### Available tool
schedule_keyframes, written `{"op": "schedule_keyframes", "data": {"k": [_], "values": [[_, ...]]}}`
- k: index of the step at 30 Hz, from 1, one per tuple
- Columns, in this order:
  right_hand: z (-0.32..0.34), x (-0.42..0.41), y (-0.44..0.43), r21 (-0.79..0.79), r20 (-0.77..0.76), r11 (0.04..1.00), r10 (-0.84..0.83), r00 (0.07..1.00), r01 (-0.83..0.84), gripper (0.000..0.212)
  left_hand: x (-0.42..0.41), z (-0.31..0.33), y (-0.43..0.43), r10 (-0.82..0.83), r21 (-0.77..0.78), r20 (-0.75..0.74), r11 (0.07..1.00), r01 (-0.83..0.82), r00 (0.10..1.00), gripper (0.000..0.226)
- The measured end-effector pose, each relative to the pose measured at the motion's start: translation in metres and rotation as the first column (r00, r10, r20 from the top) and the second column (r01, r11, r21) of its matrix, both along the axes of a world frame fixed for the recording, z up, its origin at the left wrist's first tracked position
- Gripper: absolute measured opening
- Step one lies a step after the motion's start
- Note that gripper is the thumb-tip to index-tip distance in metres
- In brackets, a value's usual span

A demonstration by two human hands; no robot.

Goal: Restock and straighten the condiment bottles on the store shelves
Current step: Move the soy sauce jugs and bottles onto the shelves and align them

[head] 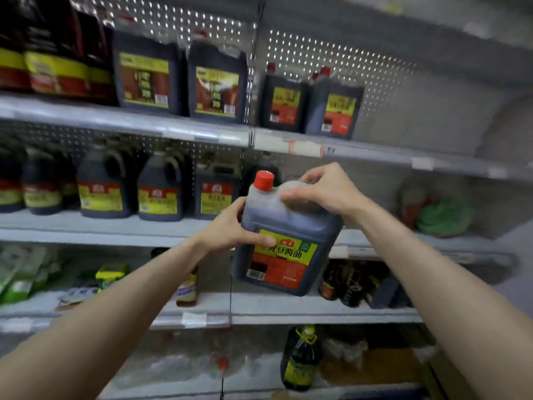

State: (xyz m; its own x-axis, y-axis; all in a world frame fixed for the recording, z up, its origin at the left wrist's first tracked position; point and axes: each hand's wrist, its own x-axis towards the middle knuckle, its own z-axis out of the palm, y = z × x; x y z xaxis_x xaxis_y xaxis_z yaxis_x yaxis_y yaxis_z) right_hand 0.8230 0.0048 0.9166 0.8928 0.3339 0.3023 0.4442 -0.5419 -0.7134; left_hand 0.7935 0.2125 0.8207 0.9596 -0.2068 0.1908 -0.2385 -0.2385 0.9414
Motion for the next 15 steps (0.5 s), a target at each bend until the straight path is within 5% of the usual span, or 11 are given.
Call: {"op": "schedule_keyframes", "data": {"k": [6, 15], "values": [[0.103, -0.012, -0.013, -0.002, 0.165, 1.0, 0.024, 0.986, -0.024, 0.031, -0.009, 0.104, -0.013, 0.025, -0.034, 0.151, 0.999, -0.02, 0.988, 0.089], [0.172, 0.016, -0.039, -0.031, 0.269, 0.994, 0.114, 0.956, -0.11, 0.022, 0.024, 0.167, -0.04, 0.141, -0.046, 0.287, 0.99, -0.133, 0.948, 0.097]]}}
